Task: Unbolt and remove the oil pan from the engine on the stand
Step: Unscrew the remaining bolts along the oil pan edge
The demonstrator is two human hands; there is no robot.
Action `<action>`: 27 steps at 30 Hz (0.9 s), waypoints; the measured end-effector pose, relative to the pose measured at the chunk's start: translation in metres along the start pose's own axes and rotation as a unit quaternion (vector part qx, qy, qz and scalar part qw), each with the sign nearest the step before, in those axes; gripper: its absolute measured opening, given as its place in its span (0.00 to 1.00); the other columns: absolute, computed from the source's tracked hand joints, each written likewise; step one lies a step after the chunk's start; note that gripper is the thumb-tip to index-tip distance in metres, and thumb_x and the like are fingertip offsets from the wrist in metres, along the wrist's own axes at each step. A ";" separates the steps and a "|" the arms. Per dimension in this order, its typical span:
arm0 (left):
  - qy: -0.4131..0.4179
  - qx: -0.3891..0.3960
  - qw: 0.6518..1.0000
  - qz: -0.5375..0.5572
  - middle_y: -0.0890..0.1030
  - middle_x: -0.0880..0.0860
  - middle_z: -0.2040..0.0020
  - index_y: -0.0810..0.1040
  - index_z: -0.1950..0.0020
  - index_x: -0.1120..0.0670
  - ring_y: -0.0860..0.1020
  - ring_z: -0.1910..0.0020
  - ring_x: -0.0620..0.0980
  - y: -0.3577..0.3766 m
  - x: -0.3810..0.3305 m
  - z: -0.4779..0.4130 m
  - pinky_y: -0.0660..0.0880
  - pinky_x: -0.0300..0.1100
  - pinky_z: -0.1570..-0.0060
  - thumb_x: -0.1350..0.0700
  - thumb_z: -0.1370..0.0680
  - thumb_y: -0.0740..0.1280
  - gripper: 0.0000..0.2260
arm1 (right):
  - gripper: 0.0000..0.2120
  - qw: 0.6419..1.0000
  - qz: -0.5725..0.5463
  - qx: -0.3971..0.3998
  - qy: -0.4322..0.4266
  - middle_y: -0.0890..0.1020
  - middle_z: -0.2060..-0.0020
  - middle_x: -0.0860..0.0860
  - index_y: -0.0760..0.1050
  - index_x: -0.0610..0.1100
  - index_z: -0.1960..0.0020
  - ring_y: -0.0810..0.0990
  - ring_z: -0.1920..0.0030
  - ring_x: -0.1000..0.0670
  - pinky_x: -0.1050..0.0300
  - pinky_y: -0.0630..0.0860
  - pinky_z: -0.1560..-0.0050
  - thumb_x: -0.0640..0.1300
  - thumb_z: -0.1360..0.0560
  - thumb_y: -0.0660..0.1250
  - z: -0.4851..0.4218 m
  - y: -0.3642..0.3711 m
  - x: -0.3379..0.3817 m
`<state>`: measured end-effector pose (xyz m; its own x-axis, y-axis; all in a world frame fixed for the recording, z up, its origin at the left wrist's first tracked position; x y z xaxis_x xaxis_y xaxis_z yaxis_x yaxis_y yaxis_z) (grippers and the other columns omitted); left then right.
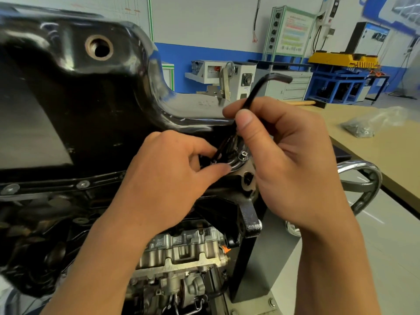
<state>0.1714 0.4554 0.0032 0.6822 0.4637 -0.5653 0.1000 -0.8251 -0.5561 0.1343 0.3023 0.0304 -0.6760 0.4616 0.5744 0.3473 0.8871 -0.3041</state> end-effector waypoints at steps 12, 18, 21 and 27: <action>-0.028 -0.080 0.995 -0.050 0.77 0.42 0.74 0.81 0.62 0.46 0.74 0.76 0.42 0.008 -0.004 0.004 0.70 0.38 0.68 0.45 0.27 0.75 0.07 | 0.05 0.997 -0.047 -0.059 -0.029 0.81 0.66 0.41 0.83 0.39 0.56 0.79 0.64 0.45 0.56 0.76 0.62 0.40 0.23 0.72 0.001 0.001 -0.001; -0.031 -0.169 0.984 -0.052 0.73 0.44 0.79 0.80 0.65 0.48 0.75 0.76 0.44 0.017 -0.004 0.009 0.78 0.45 0.69 0.45 0.30 0.77 0.10 | 0.02 0.993 -0.055 -0.106 -0.006 0.83 0.67 0.44 0.83 0.44 0.56 0.80 0.65 0.45 0.60 0.76 0.64 0.40 0.25 0.74 0.002 0.002 -0.001; -0.035 -0.179 0.982 -0.059 0.74 0.43 0.79 0.79 0.66 0.47 0.75 0.76 0.44 0.017 -0.003 0.009 0.78 0.46 0.69 0.44 0.31 0.77 0.12 | 0.05 0.989 -0.057 -0.136 0.017 0.81 0.69 0.46 0.82 0.43 0.59 0.79 0.69 0.49 0.66 0.73 0.67 0.41 0.27 0.77 0.003 0.003 -0.002; 0.045 -0.058 0.991 0.108 0.80 0.45 0.70 0.80 0.48 0.43 0.77 0.75 0.45 0.006 -0.006 0.004 0.73 0.36 0.72 0.52 0.21 0.69 0.04 | 0.03 0.999 -0.025 -0.037 -0.022 0.82 0.64 0.47 0.83 0.41 0.54 0.81 0.63 0.53 0.65 0.76 0.63 0.38 0.23 0.71 0.001 0.005 0.007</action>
<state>0.1646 0.4487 0.0008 0.7577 0.2456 -0.6046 0.0229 -0.9359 -0.3514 0.1306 0.3100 0.0321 -0.7210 0.4168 0.5536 0.3574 0.9081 -0.2182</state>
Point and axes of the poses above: each hand's wrist, its own z-axis away from the middle knuckle, its own y-axis out of the palm, x = y × z, the point moved 2 cm from there along -z, towards the middle knuckle
